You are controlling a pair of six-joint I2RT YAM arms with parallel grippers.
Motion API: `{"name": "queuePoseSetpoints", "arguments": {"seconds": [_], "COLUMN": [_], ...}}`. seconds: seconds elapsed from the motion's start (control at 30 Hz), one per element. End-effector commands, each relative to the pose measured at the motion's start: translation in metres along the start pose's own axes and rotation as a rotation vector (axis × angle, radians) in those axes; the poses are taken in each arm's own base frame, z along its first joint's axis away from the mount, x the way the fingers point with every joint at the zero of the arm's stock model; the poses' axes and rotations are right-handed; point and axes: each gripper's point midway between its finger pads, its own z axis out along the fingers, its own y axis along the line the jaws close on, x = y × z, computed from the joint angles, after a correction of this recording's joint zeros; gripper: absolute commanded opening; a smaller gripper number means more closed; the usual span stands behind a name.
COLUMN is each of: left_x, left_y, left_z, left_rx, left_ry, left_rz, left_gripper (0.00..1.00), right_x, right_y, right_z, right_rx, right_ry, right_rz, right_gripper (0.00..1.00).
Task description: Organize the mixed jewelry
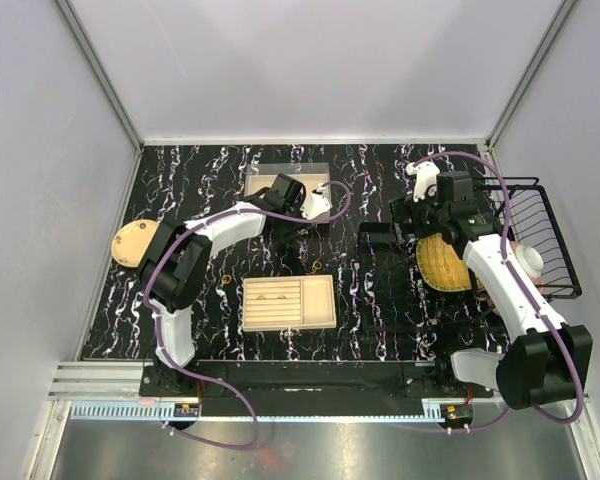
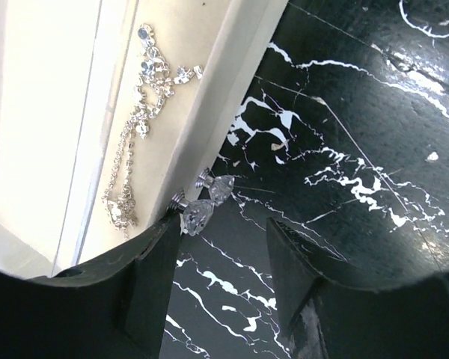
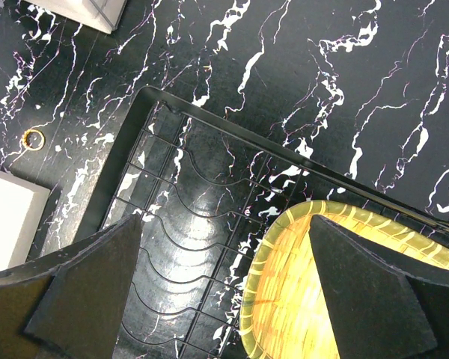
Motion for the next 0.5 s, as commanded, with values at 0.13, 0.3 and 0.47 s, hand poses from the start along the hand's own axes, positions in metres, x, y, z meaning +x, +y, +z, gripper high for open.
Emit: {"name": "queuePoseSetpoints", "arguments": {"seconds": [0.13, 0.3, 0.47], "left_x": [-0.014, -0.012, -0.011], "left_y": [0.025, 0.024, 0.022], "left_z": [0.008, 0.009, -0.002], "left_rx": [-0.098, -0.094, -0.093], "left_ry": [-0.046, -0.039, -0.045], "left_rz": [0.006, 0.005, 0.002], "left_gripper": [0.56, 0.56, 0.56], "right_x": [-0.009, -0.009, -0.01], "right_y": [-0.004, -0.004, -0.003], "right_z": [0.003, 0.003, 0.002], "right_rx": [0.024, 0.024, 0.02], "right_ry": [-0.031, -0.031, -0.037], "right_rz": [-0.022, -0.022, -0.021], "right_gripper": [1.0, 1.0, 1.0]}}
